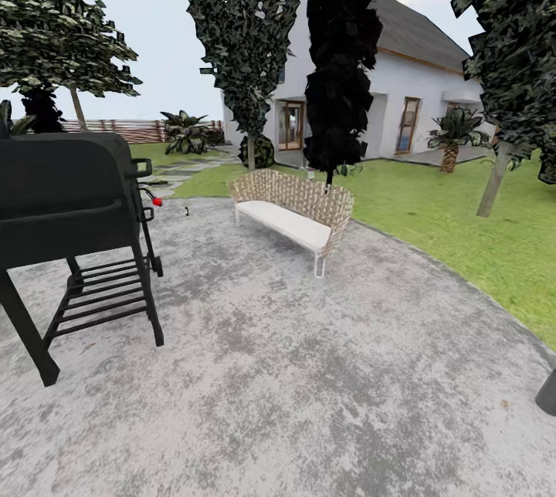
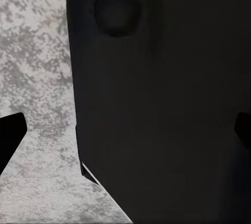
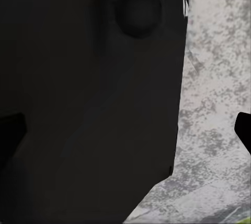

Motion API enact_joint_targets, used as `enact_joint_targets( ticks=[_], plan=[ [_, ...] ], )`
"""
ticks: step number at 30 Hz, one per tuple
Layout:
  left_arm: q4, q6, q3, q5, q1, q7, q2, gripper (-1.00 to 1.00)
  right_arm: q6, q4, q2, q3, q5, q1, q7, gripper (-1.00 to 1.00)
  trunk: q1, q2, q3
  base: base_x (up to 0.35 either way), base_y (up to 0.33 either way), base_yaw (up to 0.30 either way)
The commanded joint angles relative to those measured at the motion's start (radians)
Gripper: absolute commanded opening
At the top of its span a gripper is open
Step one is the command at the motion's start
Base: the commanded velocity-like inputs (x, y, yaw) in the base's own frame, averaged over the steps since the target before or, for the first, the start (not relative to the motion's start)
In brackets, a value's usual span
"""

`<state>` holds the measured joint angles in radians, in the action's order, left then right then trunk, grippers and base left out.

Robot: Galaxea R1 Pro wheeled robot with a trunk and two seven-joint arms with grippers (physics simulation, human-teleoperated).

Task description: In the garden, pick up the pesticide atomizer on the floor and spray pesticide onto both trees until each tree trunk is fully covered.

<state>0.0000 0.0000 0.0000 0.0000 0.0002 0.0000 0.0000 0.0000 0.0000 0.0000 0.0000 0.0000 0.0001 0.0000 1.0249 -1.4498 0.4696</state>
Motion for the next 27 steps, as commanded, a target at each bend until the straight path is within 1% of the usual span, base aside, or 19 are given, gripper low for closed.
enact_joint_targets(
  ticks=[1, 8, 11, 14, 20, 23, 27],
  plan=[
    [0.003, -0.001, 0.002, -0.001, 0.006, 0.003, 0.000, 1.00, 0.000, -0.006, 0.006, 0.001, 0.000, -0.006, -0.003, 1.00, 0.000, 0.000, 0.000, 0.000, 0.000, 0.000],
    [0.005, -0.002, 0.002, 0.000, 0.005, 0.003, -0.001, 1.00, 0.000, -0.024, 0.041, 0.002, 0.000, -0.013, 0.001, 1.00, 0.000, 0.000, 0.000, 0.000, 0.000, 0.000],
    [0.002, -0.002, 0.004, -0.001, 0.004, 0.004, 0.004, 1.00, 0.000, -0.025, 0.043, -0.001, 0.000, -0.014, -0.001, 1.00, 0.000, 0.000, 0.000, 0.000, 0.000, 0.000],
    [-0.006, -0.014, 0.006, -0.001, 0.001, 0.004, 0.018, 1.00, -0.002, -0.026, 0.044, -0.004, -0.001, -0.014, -0.004, 1.00, 0.000, 0.000, 0.000, 0.000, 0.000, 0.000],
    [-0.040, -0.048, 0.008, 0.012, -0.004, 0.006, 0.052, 1.00, -0.002, -0.052, 0.029, -0.004, -0.001, -0.014, -0.005, 1.00, 0.000, 0.000, 0.000, 0.000, 0.000, 0.000],
    [-0.057, -0.065, 0.009, 0.023, -0.014, 0.006, 0.069, 1.00, -0.002, -0.069, 0.013, -0.005, 0.000, -0.014, -0.005, 1.00, 0.000, 0.000, 0.000, 0.000, 0.000, 0.000],
    [-0.080, -0.087, 0.010, 0.028, -0.036, 0.011, 0.091, 1.00, -0.005, -0.092, -0.009, -0.005, -0.001, -0.014, -0.005, 1.00, 0.000, 0.000, 0.000, 0.000, 0.000, 0.000]
  ],
)
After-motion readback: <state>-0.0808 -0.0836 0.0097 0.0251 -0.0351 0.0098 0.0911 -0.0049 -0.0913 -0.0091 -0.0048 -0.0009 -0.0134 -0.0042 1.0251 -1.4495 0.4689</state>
